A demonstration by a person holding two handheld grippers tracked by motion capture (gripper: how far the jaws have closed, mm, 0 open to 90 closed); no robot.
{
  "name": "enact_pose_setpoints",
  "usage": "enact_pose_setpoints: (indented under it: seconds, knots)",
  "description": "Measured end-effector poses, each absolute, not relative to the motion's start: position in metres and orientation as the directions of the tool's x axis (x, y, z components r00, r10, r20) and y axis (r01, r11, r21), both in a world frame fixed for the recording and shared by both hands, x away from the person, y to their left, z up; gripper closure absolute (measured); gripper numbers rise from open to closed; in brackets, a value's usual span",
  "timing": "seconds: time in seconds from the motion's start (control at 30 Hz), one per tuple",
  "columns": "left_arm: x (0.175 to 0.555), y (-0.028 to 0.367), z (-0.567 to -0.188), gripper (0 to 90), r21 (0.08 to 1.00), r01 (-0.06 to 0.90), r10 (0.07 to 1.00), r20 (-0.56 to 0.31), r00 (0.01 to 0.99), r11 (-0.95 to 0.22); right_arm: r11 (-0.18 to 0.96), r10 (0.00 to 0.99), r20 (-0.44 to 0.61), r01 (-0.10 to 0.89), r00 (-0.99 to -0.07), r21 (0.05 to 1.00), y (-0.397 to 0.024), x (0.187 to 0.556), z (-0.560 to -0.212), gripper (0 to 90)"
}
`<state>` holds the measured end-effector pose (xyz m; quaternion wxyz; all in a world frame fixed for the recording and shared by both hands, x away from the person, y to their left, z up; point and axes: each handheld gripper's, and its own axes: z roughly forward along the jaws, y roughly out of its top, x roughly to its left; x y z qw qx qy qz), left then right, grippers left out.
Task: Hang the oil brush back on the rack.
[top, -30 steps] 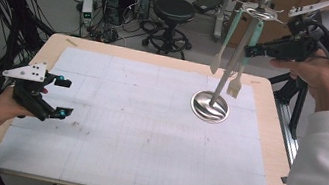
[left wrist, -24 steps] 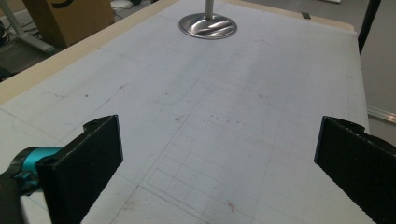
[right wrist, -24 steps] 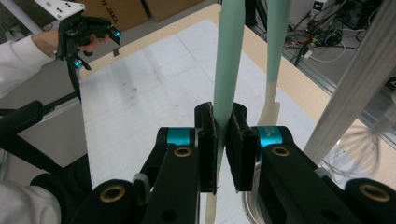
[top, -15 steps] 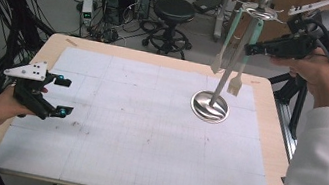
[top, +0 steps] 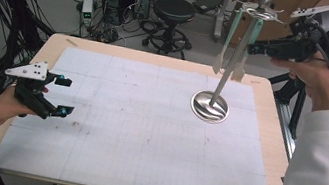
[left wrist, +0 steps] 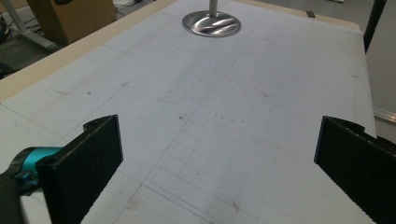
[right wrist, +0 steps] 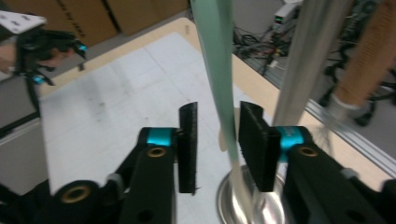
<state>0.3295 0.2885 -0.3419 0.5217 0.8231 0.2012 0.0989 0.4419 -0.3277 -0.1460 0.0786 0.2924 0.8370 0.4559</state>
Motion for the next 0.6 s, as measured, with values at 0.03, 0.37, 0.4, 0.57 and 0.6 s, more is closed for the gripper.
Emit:
enact_pose_setpoints:
  seconds: [0.03, 0.37, 0.4, 0.57, 0.6]
  knots:
    - [0.33, 0.288, -0.342, 1.7, 0.899, 0.223, 0.432, -0.043, 0.901, -0.377, 0.415, 0.572, 0.125, 0.417, -0.81, 0.809, -0.328, 0.44, -0.147, 59.9]
    - [0.326, 0.286, -0.341, 1.6, 0.899, 0.214, 0.434, -0.03, 0.901, -0.383, 0.379, 0.666, 0.074, 0.423, -0.742, 0.823, -0.332, 0.411, -0.159, 7.8]
    - [0.326, 0.286, -0.341, 1.6, 0.899, 0.214, 0.436, -0.029, 0.899, -0.383, 0.378, 0.661, 0.073, 0.416, -0.747, 0.827, -0.332, 0.407, -0.161, 1.1]
    - [0.327, 0.285, -0.342, 1.6, 0.895, 0.219, 0.452, -0.023, 0.892, -0.387, 0.377, 0.672, 0.035, 0.382, -0.74, 0.843, -0.331, 0.387, -0.175, 0.2]
    - [0.327, 0.285, -0.342, 1.6, 0.896, 0.217, 0.455, -0.019, 0.89, -0.388, 0.38, 0.673, 0.024, 0.373, -0.74, 0.846, -0.331, 0.383, -0.178, 0.2]
